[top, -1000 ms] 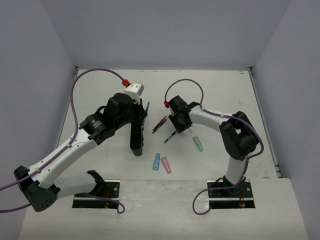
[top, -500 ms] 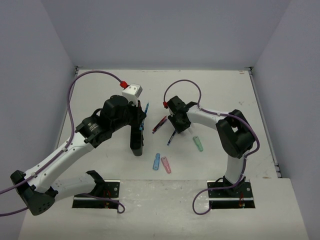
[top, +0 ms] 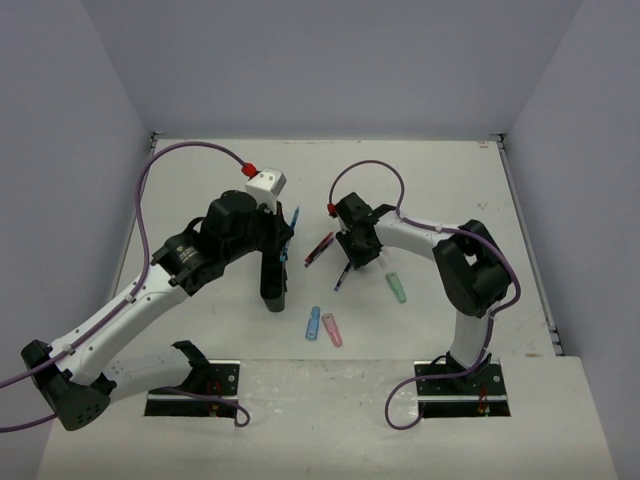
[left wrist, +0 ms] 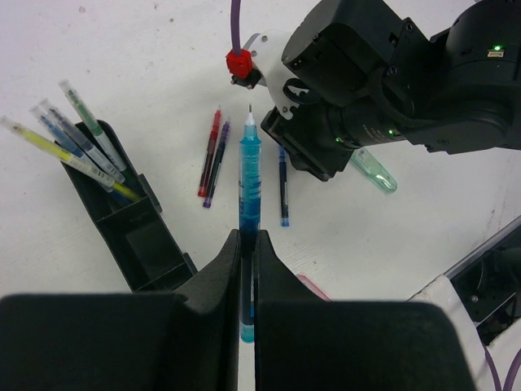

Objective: Sort the stationery into containers
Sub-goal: Close the pen cap on the pen.

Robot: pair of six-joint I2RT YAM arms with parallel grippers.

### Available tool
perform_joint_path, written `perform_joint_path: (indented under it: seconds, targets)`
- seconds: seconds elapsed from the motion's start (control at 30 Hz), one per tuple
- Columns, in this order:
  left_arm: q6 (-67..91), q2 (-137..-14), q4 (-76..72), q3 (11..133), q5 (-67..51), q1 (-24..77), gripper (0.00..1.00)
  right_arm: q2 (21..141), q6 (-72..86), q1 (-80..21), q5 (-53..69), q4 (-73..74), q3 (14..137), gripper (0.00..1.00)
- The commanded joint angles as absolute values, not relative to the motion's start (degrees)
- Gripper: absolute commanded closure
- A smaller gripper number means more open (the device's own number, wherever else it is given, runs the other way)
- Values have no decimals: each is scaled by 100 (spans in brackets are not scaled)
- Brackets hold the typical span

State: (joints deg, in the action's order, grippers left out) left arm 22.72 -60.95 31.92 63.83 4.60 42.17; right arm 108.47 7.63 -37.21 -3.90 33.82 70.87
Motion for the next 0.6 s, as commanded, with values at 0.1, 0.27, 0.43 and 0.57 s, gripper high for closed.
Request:
perform_joint_path:
  seconds: [0.1, 0.27, 0.43, 0.57]
  targets:
    - [2083, -6108, 3059, 6311, 274, 4228, 100, 11021, 992, -3675, -594, 3812, 6986, 68]
    - [2092, -6153, 3019, 6298, 170, 4228, 100, 10971, 928, -3625, -582, 3996, 7049, 68]
    - [2092, -6174, 3015, 6306, 154, 4232, 100, 11013, 887, -3612, -439, 4118, 6982, 68]
    - [2092, -6178, 2998, 6311, 133, 4236, 100, 11130, 821, -3612, -291, 4055, 6909, 72]
